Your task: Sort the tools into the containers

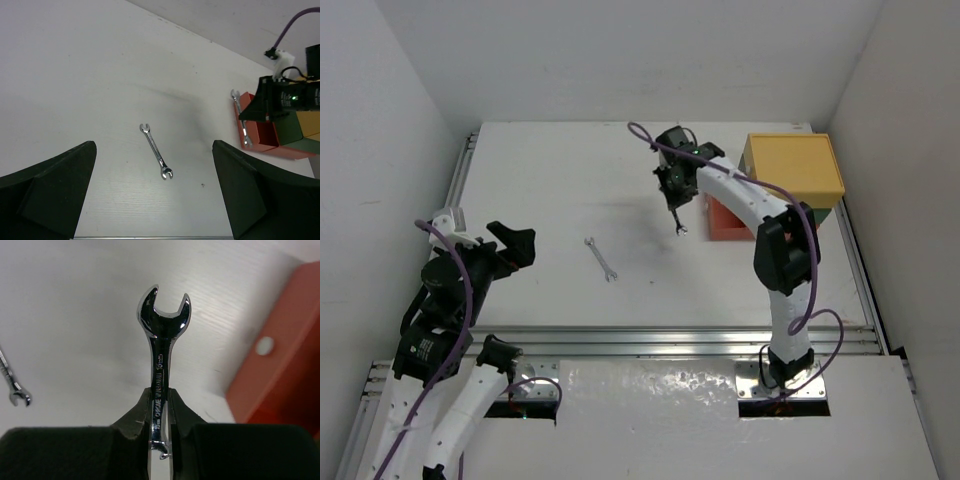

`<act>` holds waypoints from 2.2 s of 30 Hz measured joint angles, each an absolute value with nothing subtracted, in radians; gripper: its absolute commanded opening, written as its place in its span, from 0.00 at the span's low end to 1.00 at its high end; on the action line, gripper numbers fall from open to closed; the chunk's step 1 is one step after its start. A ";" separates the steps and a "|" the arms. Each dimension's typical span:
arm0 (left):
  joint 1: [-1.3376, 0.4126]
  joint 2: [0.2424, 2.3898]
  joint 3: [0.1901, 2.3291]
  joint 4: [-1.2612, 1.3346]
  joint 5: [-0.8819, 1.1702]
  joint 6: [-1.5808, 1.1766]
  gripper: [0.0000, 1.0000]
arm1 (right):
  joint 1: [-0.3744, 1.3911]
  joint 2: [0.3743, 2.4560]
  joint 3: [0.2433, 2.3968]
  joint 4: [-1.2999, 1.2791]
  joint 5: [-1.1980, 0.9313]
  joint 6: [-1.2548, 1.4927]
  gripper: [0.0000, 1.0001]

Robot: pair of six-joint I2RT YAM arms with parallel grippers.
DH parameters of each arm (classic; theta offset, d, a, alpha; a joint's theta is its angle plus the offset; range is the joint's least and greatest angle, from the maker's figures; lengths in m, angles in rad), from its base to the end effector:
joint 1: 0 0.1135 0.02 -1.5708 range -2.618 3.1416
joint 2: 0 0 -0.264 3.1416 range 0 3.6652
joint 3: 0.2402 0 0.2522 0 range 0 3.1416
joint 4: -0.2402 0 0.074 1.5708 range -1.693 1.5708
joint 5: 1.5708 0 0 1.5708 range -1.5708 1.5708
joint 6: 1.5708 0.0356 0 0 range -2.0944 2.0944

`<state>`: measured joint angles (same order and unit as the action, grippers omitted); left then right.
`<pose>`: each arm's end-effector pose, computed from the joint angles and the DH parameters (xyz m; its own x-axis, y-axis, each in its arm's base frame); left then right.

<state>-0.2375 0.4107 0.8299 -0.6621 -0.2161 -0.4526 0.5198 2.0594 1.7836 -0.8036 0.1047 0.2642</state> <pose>0.0823 -0.0121 0.3472 -0.2223 -0.3857 -0.8955 -0.0775 0.9225 -0.3781 0.3903 0.2191 0.2412 -0.8565 -0.1909 -0.4796 -0.2357 0.9712 0.0343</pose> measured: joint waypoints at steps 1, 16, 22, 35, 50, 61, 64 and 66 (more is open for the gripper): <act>-0.237 0.412 0.830 -0.662 -0.216 -0.453 1.00 | 0.497 2.055 1.795 -0.815 0.113 0.263 0.00; -0.245 0.466 0.830 -0.657 -0.201 -0.453 1.00 | 0.236 2.064 1.882 -0.919 0.211 0.229 0.50; -0.249 0.619 0.830 -0.658 -0.180 -0.496 0.99 | 0.276 2.026 1.887 -0.916 0.155 0.236 0.55; -0.430 1.205 0.825 -0.627 -0.405 -0.784 0.91 | 0.486 1.540 1.364 -0.711 0.033 0.307 0.94; -0.543 1.750 1.072 -0.577 -0.396 -0.958 0.69 | 0.474 1.332 1.091 -0.627 -0.018 0.320 0.96; -0.550 1.848 1.164 -0.665 -0.415 -0.999 0.61 | 0.474 1.330 1.057 -0.609 -0.062 0.307 0.96; -0.550 1.887 1.194 -0.673 -0.416 -1.004 0.55 | 0.474 1.327 1.052 -0.602 -0.076 0.305 0.96; -0.550 1.887 1.196 -0.673 -0.413 -1.005 0.50 | 0.474 1.325 1.045 -0.597 -0.087 0.302 0.96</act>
